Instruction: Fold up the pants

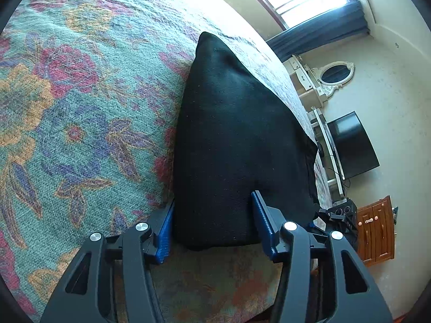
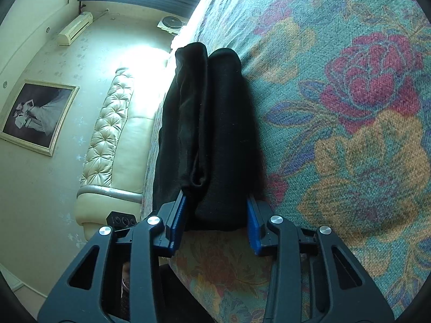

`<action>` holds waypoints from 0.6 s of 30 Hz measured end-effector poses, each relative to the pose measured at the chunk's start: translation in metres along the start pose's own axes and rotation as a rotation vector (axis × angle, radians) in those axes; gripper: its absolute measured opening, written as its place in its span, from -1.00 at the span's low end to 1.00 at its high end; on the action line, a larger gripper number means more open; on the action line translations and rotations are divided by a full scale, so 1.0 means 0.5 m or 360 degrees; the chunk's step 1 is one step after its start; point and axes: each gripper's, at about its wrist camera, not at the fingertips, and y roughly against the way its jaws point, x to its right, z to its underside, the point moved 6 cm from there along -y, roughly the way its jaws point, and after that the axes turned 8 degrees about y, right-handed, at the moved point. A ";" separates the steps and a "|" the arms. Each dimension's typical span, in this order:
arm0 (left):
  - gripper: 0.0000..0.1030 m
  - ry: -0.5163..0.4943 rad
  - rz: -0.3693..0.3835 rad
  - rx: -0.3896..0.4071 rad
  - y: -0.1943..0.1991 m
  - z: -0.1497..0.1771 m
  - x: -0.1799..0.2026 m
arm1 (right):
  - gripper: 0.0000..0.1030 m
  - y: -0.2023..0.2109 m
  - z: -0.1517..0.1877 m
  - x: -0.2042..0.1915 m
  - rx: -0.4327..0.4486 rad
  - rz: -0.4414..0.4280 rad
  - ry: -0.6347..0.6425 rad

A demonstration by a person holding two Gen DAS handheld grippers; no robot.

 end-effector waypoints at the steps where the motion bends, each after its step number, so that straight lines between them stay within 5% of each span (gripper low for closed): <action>1: -0.13 -0.0001 -0.0001 0.0008 0.002 0.000 0.000 | -0.30 0.003 0.000 0.003 0.0002 -0.0009 -0.0003; 18: -0.27 -0.0041 -0.0012 0.0040 0.021 -0.001 -0.004 | -0.46 0.045 -0.007 0.013 0.0014 -0.0071 0.0000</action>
